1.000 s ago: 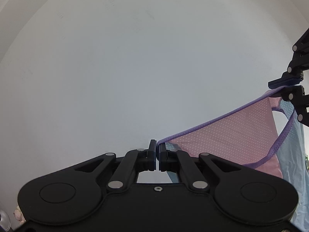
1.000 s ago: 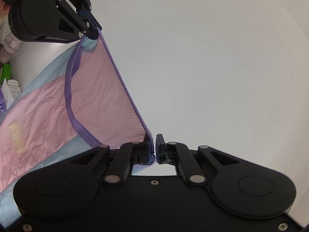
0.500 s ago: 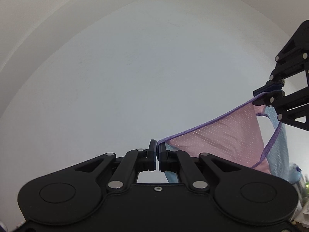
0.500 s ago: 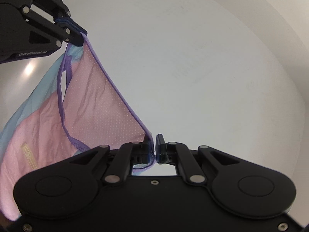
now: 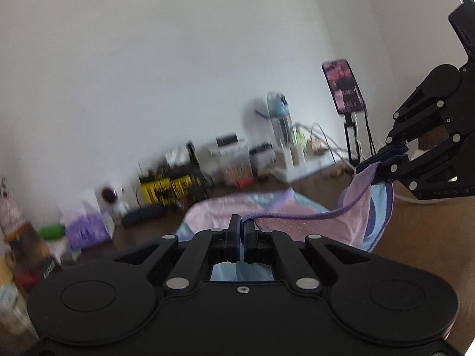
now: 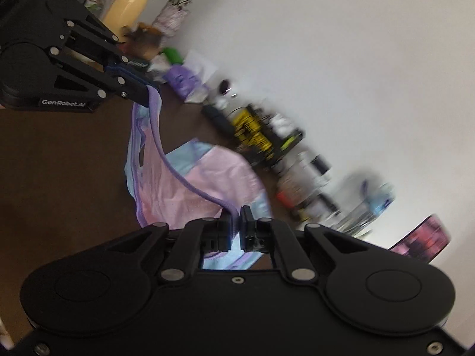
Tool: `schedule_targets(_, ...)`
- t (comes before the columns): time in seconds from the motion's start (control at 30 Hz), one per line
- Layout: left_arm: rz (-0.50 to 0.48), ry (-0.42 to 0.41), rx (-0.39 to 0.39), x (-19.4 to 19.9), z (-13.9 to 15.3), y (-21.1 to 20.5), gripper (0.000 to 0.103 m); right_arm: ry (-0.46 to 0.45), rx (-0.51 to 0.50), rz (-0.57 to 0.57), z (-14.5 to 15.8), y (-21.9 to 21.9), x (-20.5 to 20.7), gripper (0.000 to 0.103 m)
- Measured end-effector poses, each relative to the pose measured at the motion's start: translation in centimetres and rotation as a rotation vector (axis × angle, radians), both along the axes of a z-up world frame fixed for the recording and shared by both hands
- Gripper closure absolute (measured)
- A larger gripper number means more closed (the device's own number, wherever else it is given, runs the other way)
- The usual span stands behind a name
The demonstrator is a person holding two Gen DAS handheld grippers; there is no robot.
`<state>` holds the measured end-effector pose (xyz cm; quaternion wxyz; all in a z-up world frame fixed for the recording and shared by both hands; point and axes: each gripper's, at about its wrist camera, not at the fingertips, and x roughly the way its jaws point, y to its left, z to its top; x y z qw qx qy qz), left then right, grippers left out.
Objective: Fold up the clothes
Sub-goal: 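Lower the garment onto the table and open both grippers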
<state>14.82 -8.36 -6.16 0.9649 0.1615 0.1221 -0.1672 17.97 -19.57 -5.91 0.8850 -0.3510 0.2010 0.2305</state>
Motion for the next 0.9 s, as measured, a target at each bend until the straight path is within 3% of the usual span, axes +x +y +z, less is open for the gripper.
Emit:
schedule_targets(0.03,0.018,0.015,0.007,-1.1,-0.9,1.0,0.101,0.042,0.020,0.001,-2.1,0.0,-0.4,0.098)
schedule_targets(0.07,0.032,0.028,0.008,-1.9,-1.3,2.1,0.101,0.063,0.034,-0.004,-2.2,-0.5,-1.1,0.098)
schedule_targets(0.13,0.039,0.046,-0.009,-1.7,0.4,4.1,0.101,0.101,0.053,-0.001,-3.1,-0.9,-2.4,0.098)
schedule_targets(0.3,0.068,0.052,0.016,-1.6,1.5,4.8,0.101,0.119,0.090,-0.023,0.4,-1.6,-4.4,0.098)
schedule_targets(0.47,0.096,0.104,0.012,-2.6,-0.2,5.1,0.100,0.143,0.104,-0.042,1.1,-3.0,-6.3,0.097)
schedule_targets(0.5,0.084,0.118,0.006,-2.9,-0.3,5.4,0.099,0.154,0.108,-0.040,1.2,-3.2,-6.4,0.095)
schedule_targets(0.53,0.052,0.138,0.003,-3.1,-0.3,5.8,0.096,0.170,0.109,-0.029,1.1,-3.4,-6.4,0.082)
schedule_targets(0.57,0.020,0.158,0.000,-3.4,-0.4,6.2,0.082,0.186,0.103,-0.010,1.0,-3.5,-6.7,0.071)
schedule_targets(0.6,-0.011,0.167,-0.004,-3.8,-0.2,6.6,0.052,0.202,0.093,0.012,0.9,-3.6,-7.0,0.049)
schedule_targets(0.67,-0.066,0.145,-0.014,-4.9,0.5,7.7,0.019,0.199,0.098,0.041,1.0,-4.1,-7.9,0.019)
schedule_targets(0.77,-0.111,0.132,-0.063,-5.7,2.2,10.2,0.015,0.224,0.128,0.093,1.7,-5.3,-9.2,0.019)
schedule_targets(0.9,0.032,0.181,-0.154,-2.2,3.8,12.5,0.016,0.244,0.278,0.087,4.0,-8.0,-9.0,0.019)
